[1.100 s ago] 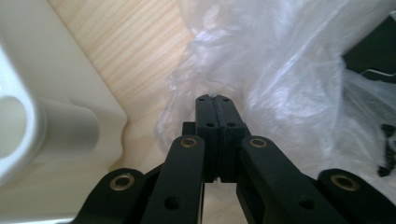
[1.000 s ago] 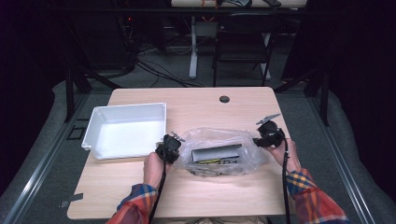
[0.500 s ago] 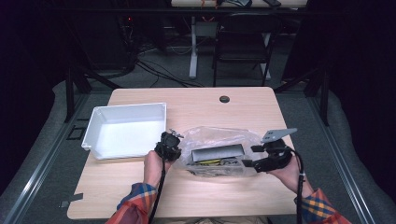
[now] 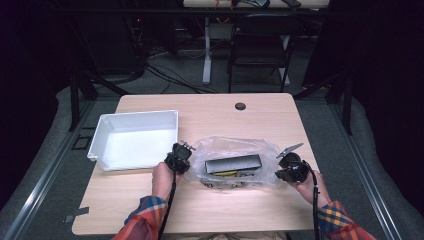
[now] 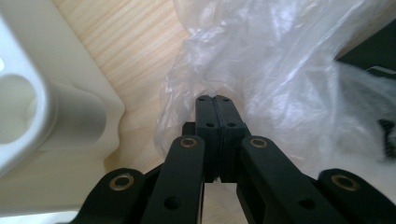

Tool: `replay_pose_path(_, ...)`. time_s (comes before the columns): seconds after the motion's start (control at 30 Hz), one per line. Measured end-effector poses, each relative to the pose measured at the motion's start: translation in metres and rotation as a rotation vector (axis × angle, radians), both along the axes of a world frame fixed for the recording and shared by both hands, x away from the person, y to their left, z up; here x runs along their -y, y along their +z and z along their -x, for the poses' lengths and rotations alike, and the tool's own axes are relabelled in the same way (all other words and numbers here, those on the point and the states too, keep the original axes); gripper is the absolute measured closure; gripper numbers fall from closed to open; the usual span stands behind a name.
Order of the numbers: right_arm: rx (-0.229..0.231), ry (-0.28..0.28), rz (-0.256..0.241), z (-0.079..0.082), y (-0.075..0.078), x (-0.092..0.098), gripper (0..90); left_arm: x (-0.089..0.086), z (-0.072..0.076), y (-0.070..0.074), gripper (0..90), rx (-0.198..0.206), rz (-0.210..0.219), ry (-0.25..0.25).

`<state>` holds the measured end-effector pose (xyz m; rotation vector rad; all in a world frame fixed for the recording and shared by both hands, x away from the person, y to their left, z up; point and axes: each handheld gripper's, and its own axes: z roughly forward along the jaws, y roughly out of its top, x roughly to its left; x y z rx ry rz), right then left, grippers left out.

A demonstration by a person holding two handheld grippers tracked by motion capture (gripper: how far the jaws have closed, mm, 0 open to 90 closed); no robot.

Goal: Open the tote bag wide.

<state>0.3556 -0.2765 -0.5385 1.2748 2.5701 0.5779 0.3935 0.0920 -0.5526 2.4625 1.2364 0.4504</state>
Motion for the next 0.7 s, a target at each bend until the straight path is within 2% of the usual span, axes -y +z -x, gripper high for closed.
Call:
replay_pose_path(0.07,-0.004,-0.026,0.041,-0.003,-0.004,0.006,90.0,0.000,-0.001,-0.001,90.0,0.000,-0.010,-0.001)
replay_pose_path(0.13,-0.019,-0.039,0.040,-0.006,-0.005,0.011,90.0,0.001,0.000,-0.001,90.0,0.007,-0.029,0.000)
replay_pose_path(0.23,-0.010,-0.038,0.071,-0.007,-0.005,0.011,90.0,0.000,-0.002,-0.003,90.0,0.017,-0.050,0.003)
replay_pose_path(0.27,0.005,-0.053,0.081,-0.007,-0.007,0.011,90.0,-0.001,-0.002,-0.003,90.0,0.010,-0.051,0.001)
replay_pose_path(0.37,-0.011,-0.068,0.105,-0.010,-0.006,0.017,90.0,-0.001,-0.002,-0.003,90.0,0.009,-0.061,-0.005)
replay_pose_path(0.43,-0.021,-0.081,0.098,-0.012,-0.006,0.020,90.0,0.001,0.000,-0.002,90.0,0.015,-0.070,-0.010)
replay_pose_path(0.47,-0.002,-0.097,0.114,-0.012,-0.008,0.021,90.0,0.003,0.000,-0.003,90.0,0.014,-0.078,-0.018)
replay_pose_path(0.5,-0.017,-0.082,0.128,-0.013,-0.007,0.020,90.0,0.004,0.000,-0.003,90.0,0.015,-0.087,-0.020)
replay_pose_path(0.57,-0.003,-0.060,0.142,-0.012,-0.007,0.017,89.7,0.005,0.001,-0.004,90.0,0.007,-0.081,-0.022)
replay_pose_path(0.6,0.005,-0.040,0.117,-0.011,-0.006,0.015,86.7,0.004,0.001,-0.003,89.3,0.008,-0.076,-0.021)
replay_pose_path(0.63,0.006,-0.007,0.122,-0.010,0.000,0.014,79.9,0.004,0.001,-0.002,85.4,0.003,-0.064,-0.021)
replay_pose_path(0.67,0.033,-0.021,0.076,-0.007,0.003,0.012,73.1,0.003,0.001,0.000,84.1,0.002,-0.048,-0.023)
replay_pose_path(0.7,0.054,0.008,0.051,-0.004,0.011,0.009,71.1,0.002,0.001,0.001,83.5,0.004,-0.046,-0.022)
